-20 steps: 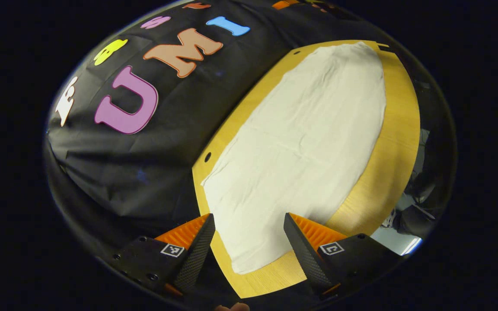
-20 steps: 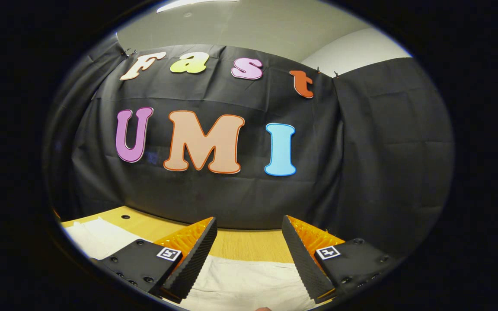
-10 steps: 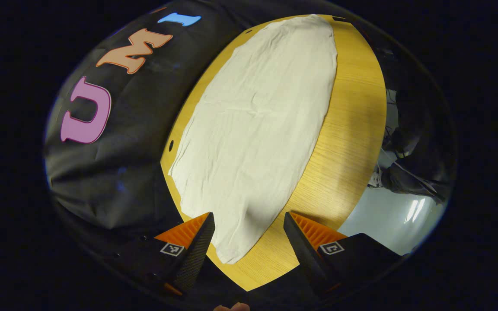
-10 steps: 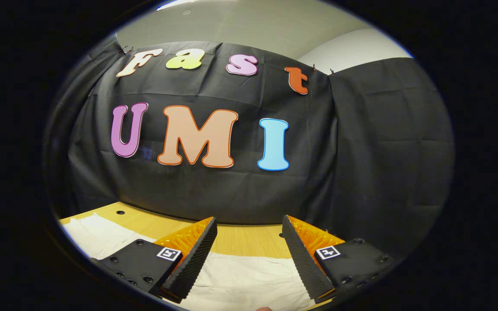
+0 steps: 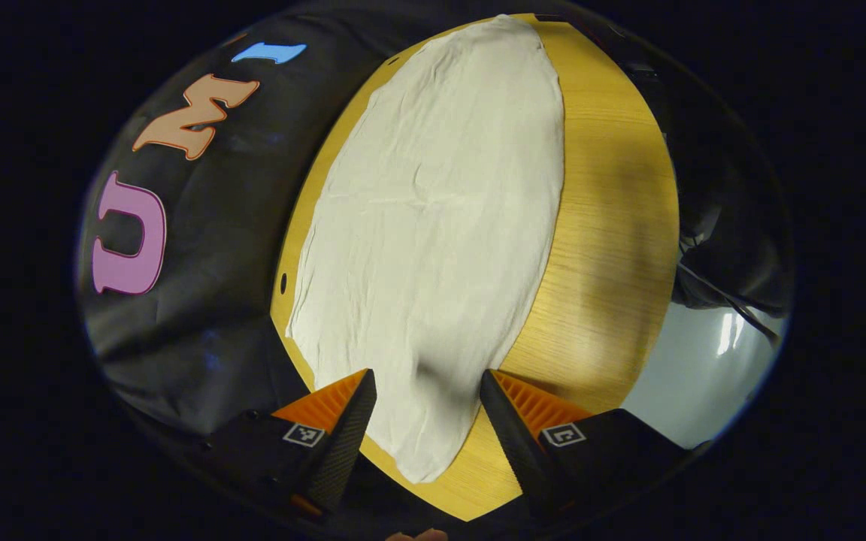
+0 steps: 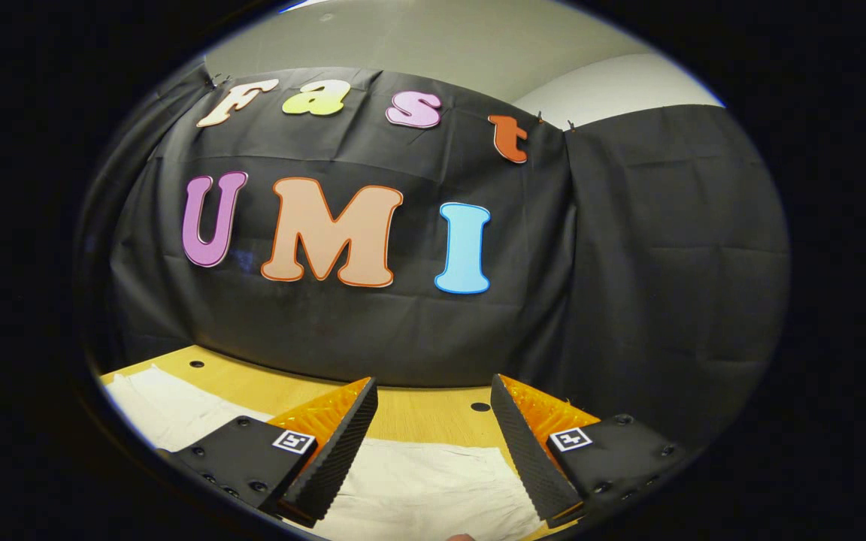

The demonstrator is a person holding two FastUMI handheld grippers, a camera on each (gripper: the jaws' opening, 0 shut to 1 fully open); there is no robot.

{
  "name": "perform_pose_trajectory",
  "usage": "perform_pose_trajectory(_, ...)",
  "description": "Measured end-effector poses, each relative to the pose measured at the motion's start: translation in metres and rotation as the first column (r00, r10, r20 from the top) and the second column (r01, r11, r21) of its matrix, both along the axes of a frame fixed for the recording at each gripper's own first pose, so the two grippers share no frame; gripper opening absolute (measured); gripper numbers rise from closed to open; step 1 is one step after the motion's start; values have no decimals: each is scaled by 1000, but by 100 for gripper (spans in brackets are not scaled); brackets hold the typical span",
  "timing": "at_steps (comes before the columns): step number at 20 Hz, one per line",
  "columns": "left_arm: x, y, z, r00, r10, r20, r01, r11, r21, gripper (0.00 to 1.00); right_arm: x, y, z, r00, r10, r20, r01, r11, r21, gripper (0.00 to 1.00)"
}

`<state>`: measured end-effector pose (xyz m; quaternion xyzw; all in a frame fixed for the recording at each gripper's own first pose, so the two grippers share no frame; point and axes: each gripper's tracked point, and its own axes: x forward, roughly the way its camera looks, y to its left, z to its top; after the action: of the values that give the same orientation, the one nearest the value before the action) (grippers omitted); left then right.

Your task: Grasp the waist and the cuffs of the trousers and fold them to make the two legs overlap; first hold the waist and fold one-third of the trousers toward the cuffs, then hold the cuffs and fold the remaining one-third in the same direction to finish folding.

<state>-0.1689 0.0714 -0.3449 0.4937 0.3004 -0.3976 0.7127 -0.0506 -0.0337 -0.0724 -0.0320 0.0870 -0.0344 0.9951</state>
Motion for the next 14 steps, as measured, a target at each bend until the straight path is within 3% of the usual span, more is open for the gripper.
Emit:
perform_pose_trajectory(5,8,-7,-6,999,-41,-28,42,998,42,82,-3,-2,-3,1000,-4,-13,3,1000,-22,98)
perform_pose_trajectory(14,-13,-9,-15,989,-36,-140,49,995,90,17,-15,-9,-27,993,65,-97,-74,993,-97,97)
